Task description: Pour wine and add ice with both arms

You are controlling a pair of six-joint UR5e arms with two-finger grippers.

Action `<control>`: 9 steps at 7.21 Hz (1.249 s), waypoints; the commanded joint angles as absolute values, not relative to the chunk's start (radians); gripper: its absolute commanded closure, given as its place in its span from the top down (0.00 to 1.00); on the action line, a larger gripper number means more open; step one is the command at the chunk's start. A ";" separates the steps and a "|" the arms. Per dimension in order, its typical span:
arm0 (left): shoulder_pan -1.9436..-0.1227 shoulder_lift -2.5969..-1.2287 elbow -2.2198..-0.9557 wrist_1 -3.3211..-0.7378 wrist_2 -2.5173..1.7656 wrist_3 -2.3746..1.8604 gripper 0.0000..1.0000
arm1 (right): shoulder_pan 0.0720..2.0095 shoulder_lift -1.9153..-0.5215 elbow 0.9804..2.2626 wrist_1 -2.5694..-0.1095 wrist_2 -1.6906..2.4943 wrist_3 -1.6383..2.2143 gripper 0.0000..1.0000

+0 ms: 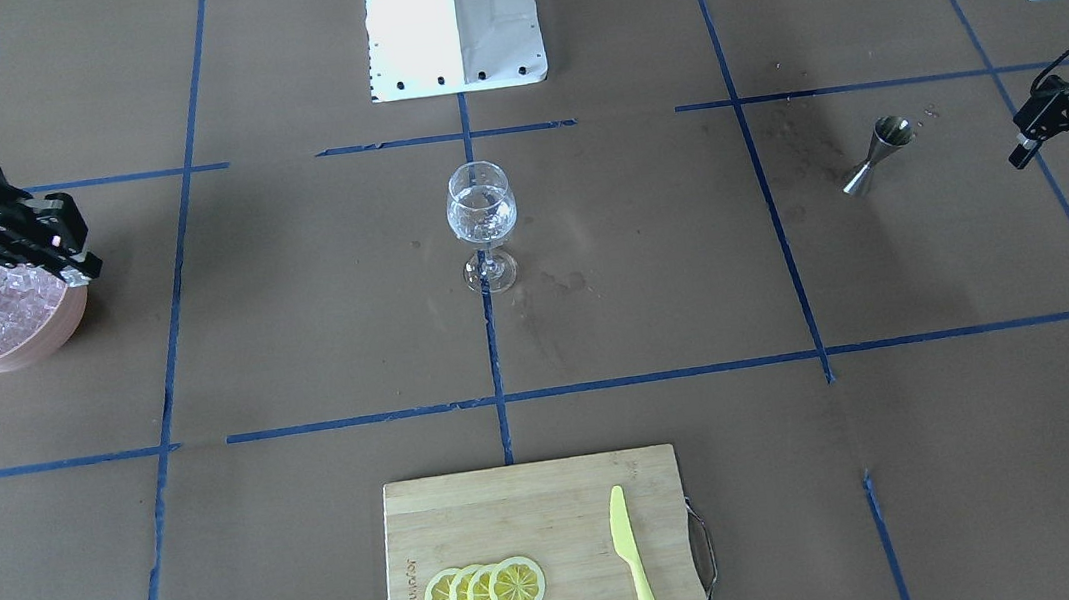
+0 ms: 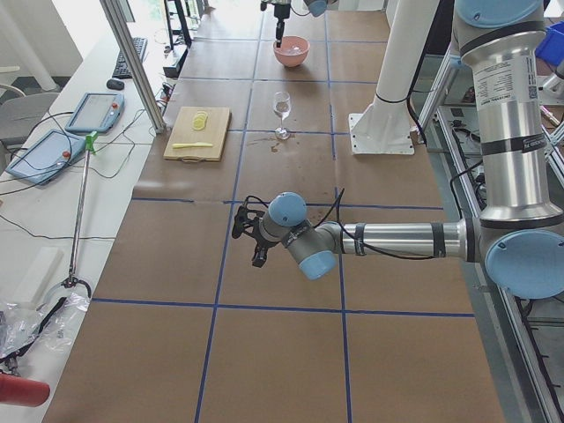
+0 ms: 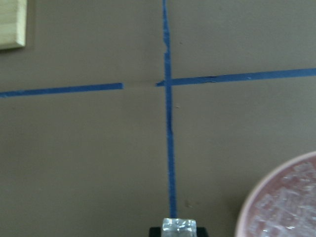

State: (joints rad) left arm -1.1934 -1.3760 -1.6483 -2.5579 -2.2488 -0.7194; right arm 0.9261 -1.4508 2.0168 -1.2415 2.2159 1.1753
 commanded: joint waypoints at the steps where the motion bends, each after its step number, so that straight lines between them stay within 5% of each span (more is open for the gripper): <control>1: -1.193 -1.376 -1.647 -2.563 -2.249 -0.719 1.00 | 0.745 -1.214 2.017 -1.297 2.110 1.510 0.00; 4: -1.193 -1.376 -1.649 -2.566 -2.249 -0.721 1.00 | 0.585 -0.918 1.965 -1.489 1.918 1.696 0.00; 7: -1.195 -1.374 -1.651 -2.586 -2.249 -0.726 1.00 | 0.568 -0.855 1.919 -1.488 1.913 1.736 0.00; 8: -1.195 -1.374 -1.651 -2.586 -2.249 -0.726 1.00 | 0.566 -0.848 1.916 -1.488 1.913 1.741 0.26; 9: -1.195 -1.373 -1.651 -2.586 -2.249 -0.726 1.00 | 0.565 -0.850 1.905 -1.488 1.911 1.741 0.99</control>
